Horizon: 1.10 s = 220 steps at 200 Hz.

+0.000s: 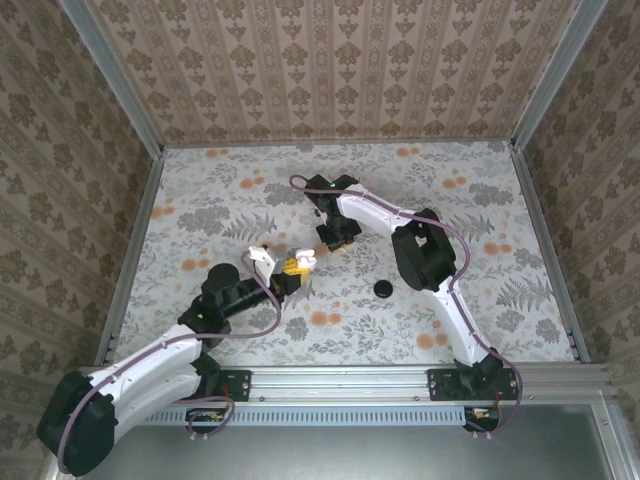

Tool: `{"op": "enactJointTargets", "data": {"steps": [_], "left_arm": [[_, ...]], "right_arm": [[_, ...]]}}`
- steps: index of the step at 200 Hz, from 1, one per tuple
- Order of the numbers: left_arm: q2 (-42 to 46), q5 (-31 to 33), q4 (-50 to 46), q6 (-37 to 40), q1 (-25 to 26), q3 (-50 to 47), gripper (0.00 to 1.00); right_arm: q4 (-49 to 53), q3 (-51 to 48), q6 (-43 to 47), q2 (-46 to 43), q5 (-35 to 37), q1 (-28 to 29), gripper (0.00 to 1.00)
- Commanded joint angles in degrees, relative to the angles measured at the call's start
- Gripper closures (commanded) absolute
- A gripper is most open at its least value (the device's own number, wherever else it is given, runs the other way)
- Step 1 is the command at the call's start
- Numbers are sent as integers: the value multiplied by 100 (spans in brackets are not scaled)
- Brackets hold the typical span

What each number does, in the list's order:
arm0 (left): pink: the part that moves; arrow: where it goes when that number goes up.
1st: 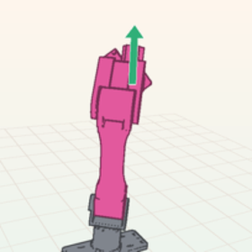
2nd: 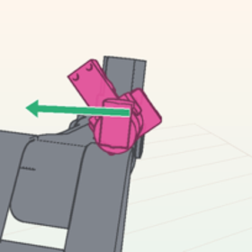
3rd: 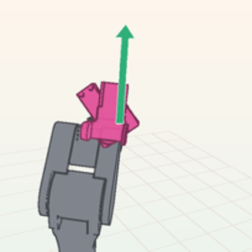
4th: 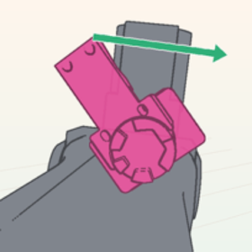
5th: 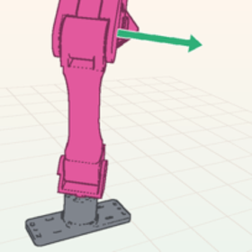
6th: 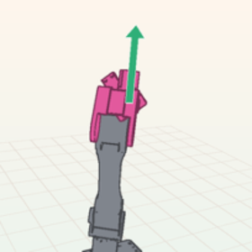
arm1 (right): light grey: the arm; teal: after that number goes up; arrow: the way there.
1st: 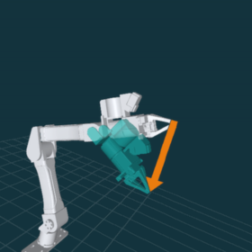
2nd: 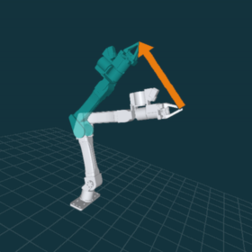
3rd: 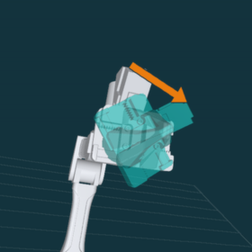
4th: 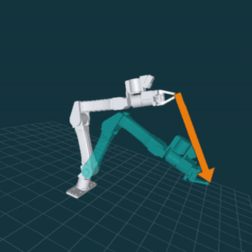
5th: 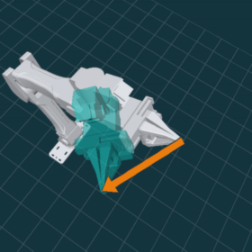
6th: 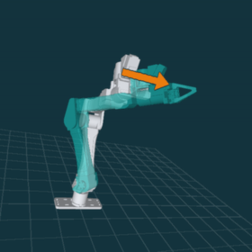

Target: Insert wireless bluetooth earbuds into charging case

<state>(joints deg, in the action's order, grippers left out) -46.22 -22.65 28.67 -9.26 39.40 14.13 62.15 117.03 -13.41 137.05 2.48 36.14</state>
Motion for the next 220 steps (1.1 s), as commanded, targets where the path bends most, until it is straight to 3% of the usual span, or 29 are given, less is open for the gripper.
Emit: {"op": "enactJointTargets", "data": {"steps": [1, 60, 107, 151, 220], "left_arm": [[123, 67, -43, 4, 41, 159, 100], [158, 13, -205, -15, 71, 327, 100], [225, -28, 24, 58, 160, 363, 100], [263, -10, 479, 571, 299, 393, 100], [37, -42, 1165, 1495, 474, 790, 100]], "right_arm": [[387, -100, -68, -292, -219, -34, 85], [-50, -552, -433, -1170, -512, -45, 85], [-1060, -1593, -856, -2572, -783, -37, 85], [-2350, -2910, -1406, -4228, -1047, -34, 88], [-4008, -4139, -2053, -5885, -1793, -29, 88]]}}
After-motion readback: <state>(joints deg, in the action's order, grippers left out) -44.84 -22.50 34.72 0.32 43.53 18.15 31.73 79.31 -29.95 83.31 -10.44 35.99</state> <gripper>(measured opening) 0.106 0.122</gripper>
